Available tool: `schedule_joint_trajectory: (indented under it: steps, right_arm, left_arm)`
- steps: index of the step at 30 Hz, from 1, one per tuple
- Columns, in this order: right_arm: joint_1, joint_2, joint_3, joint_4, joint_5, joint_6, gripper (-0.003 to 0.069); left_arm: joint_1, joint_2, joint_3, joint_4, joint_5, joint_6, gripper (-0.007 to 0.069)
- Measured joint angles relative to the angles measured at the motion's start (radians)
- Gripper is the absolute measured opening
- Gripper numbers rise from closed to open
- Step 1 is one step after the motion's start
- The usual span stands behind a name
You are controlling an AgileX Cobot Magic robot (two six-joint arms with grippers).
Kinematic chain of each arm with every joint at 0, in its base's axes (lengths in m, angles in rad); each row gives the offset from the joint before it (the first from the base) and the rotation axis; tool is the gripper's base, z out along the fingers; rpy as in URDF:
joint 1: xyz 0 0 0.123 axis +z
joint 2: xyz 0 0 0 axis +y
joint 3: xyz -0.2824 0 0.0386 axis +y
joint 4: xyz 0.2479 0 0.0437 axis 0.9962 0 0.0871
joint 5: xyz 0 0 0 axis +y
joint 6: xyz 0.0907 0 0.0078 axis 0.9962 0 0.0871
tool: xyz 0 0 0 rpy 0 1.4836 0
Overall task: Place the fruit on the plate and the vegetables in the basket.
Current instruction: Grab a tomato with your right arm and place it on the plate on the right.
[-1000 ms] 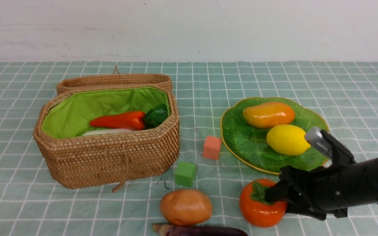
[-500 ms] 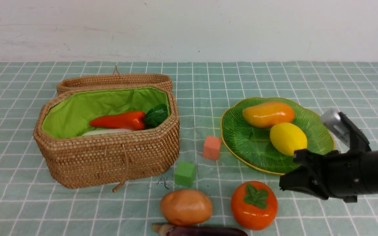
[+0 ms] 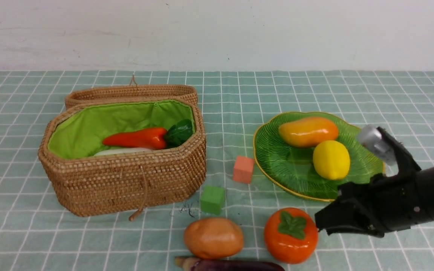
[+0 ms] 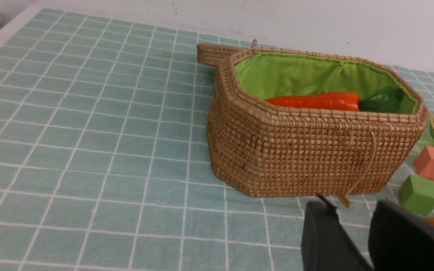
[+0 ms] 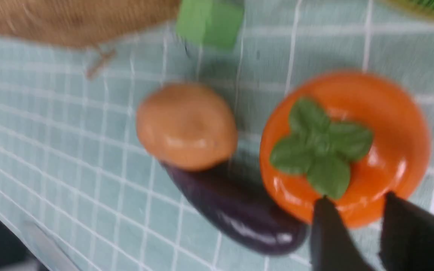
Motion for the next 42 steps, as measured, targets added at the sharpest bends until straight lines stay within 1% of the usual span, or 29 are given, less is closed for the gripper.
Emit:
schedule_joint_trajectory:
  steps: [1, 2, 3, 4, 5, 6, 8, 10, 12, 15, 16, 19, 20, 22, 24, 29, 31, 36, 38, 40, 41, 42]
  right_arm:
    - [0.021, 0.000, 0.000, -0.021, -0.012, 0.027, 0.0332]
    - [0.029, 0.000, 0.000, -0.029, -0.015, 0.032, 0.0344]
    - [0.055, 0.000, 0.000, -0.047, -0.042, 0.073, 0.0449]
    - [0.066, 0.000, 0.000, -0.050, -0.059, 0.088, 0.0501]
    - [0.081, 0.000, 0.000, -0.051, -0.086, 0.104, 0.0576]
    - [0.093, 0.000, 0.000, -0.051, -0.115, 0.110, 0.0629]
    - [0.114, 0.006, 0.000, -0.036, -0.155, 0.114, 0.0666]
    - [0.127, 0.021, 0.000, -0.011, -0.182, 0.116, 0.0672]
    - [0.140, 0.050, -0.001, 0.014, -0.208, 0.111, 0.0662]
    - [0.148, 0.124, -0.002, 0.044, -0.234, 0.071, 0.0602]
    - [0.148, 0.129, -0.002, 0.045, -0.236, 0.069, 0.0597]
    - [0.150, 0.176, -0.011, 0.098, -0.229, 0.048, 0.0512]
    - [0.150, 0.195, -0.016, 0.128, -0.228, 0.045, 0.0450]
    - [0.150, 0.199, -0.017, 0.142, -0.229, 0.031, 0.0409]
    - [0.150, 0.199, -0.017, 0.155, -0.228, 0.009, 0.0414]
    - [0.147, 0.198, -0.016, 0.228, -0.199, -0.124, 0.0414]
    - [0.136, 0.190, -0.016, 0.260, -0.180, -0.166, 0.0413]
    - [0.089, 0.149, -0.016, 0.324, -0.153, -0.225, 0.0413]
    - [0.036, 0.118, -0.019, 0.381, -0.129, -0.273, 0.0413]
    - [0.009, 0.109, -0.026, 0.405, -0.115, -0.299, 0.0413]
    - [-0.040, 0.100, -0.039, 0.451, -0.101, -0.328, 0.0413]
    - [-0.062, 0.099, -0.046, 0.474, -0.097, -0.345, 0.0413]
  left_arm:
    - [0.000, 0.000, 0.000, 0.000, 0.000, 0.000, 0.0186]
    - [0.000, 0.000, 0.000, 0.000, 0.000, 0.000, 0.0186]
    - [0.000, 0.000, 0.000, 0.000, 0.000, 0.000, 0.0188]
    - [0.000, 0.000, 0.000, 0.000, 0.000, 0.000, 0.0190]
    - [0.000, 0.000, 0.000, 0.000, 0.000, 0.000, 0.0192]
    - [0.000, 0.000, 0.000, 0.000, 0.000, 0.000, 0.0194]
    - [0.000, 0.000, 0.000, 0.000, 0.000, 0.000, 0.0197]
    - [0.000, 0.000, 0.000, 0.000, 0.000, 0.000, 0.0200]
    - [0.000, 0.000, 0.000, 0.000, 0.000, 0.000, 0.0201]
    - [0.000, 0.000, 0.000, 0.000, 0.000, 0.000, 0.0204]
    - [0.000, 0.000, 0.000, 0.000, 0.000, 0.000, 0.0205]
    - [0.000, 0.000, 0.000, 0.000, 0.000, 0.000, 0.0209]
    - [0.000, 0.000, 0.000, 0.000, 0.000, 0.000, 0.0211]
    - [0.000, 0.000, 0.000, 0.000, 0.000, 0.000, 0.0213]
    - [0.000, 0.000, 0.000, 0.000, 0.000, 0.000, 0.0214]
    - [0.000, 0.000, 0.000, 0.000, 0.000, 0.000, 0.0218]
    - [0.000, 0.000, 0.000, 0.000, 0.000, 0.000, 0.0218]
    - [0.000, 0.000, 0.000, 0.000, 0.000, 0.000, 0.0221]
    - [0.000, 0.000, 0.000, 0.000, 0.000, 0.000, 0.0225]
    - [0.000, 0.000, 0.000, 0.000, 0.000, 0.000, 0.0226]
    - [0.000, 0.000, 0.000, 0.000, 0.000, 0.000, 0.0228]
    - [0.000, 0.000, 0.000, 0.000, 0.000, 0.000, 0.0228]
